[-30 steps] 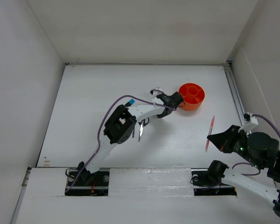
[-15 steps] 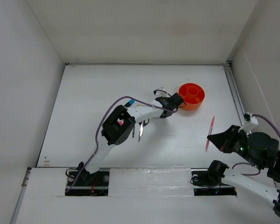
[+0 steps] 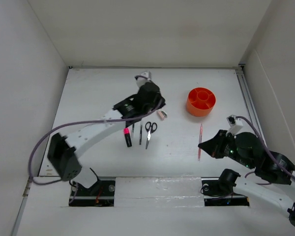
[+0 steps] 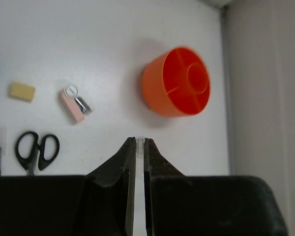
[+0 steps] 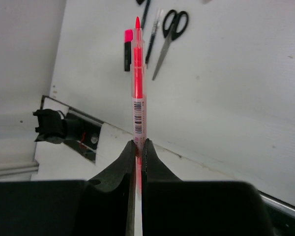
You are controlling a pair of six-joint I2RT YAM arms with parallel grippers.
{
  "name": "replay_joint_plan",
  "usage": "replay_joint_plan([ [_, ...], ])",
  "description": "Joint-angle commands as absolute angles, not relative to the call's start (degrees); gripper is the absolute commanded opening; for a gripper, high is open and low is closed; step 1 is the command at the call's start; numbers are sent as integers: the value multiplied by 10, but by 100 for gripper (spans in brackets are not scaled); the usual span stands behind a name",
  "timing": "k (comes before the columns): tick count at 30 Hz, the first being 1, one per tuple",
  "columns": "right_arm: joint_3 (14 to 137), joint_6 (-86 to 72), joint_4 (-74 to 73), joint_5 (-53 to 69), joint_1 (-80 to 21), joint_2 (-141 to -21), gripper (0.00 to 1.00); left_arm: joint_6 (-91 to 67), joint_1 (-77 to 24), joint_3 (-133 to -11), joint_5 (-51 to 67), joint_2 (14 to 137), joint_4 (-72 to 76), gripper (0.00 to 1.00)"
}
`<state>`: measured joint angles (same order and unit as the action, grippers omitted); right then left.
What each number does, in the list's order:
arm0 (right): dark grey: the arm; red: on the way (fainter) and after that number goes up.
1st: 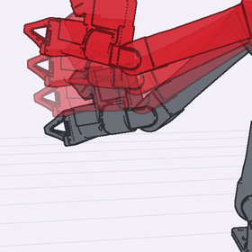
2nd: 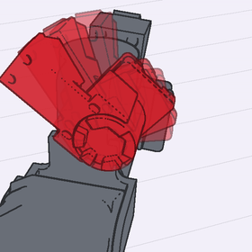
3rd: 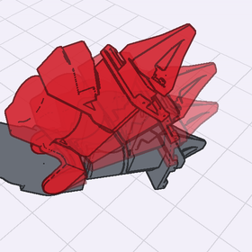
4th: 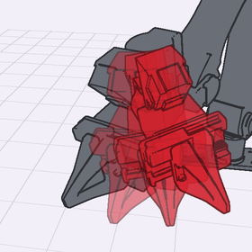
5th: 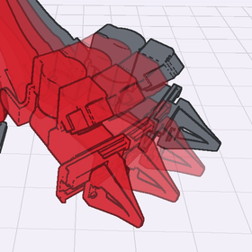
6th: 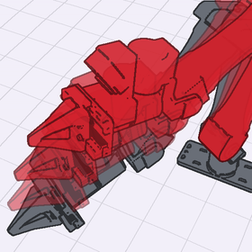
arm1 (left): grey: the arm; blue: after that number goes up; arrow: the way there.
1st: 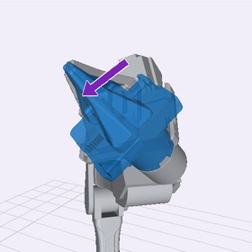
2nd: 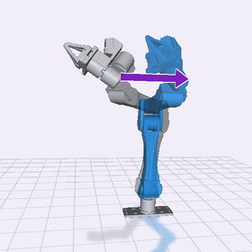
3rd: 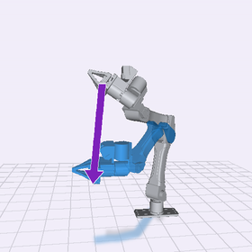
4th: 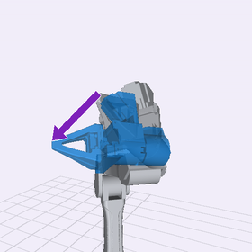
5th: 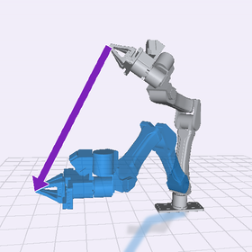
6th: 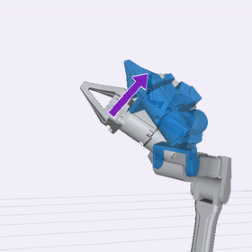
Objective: Sort the stationery into containers
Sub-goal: Close the pen cap on the pen.
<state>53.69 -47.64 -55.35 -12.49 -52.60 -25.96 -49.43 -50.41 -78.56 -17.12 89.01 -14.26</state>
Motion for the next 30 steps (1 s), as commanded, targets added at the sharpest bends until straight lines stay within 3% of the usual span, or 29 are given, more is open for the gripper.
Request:
replay_joint_plan([
  [1,512,-478,-388,-61,-531,-267,0,-453,-472,-729,-161,782,-98,0],
  [5,452,-473,-221,34,-531,-327,0,-404,-467,-644,-145,610,-31,0],
  [13,413,-466,63,191,-536,-496,0,-361,-461,-541,-153,467,-12,0],
  [21,391,-450,249,259,-541,-570,0,-341,-461,-482,-134,422,18,0],
  [30,391,-455,308,268,-554,-644,0,-370,-461,-462,-140,400,47,0],
])
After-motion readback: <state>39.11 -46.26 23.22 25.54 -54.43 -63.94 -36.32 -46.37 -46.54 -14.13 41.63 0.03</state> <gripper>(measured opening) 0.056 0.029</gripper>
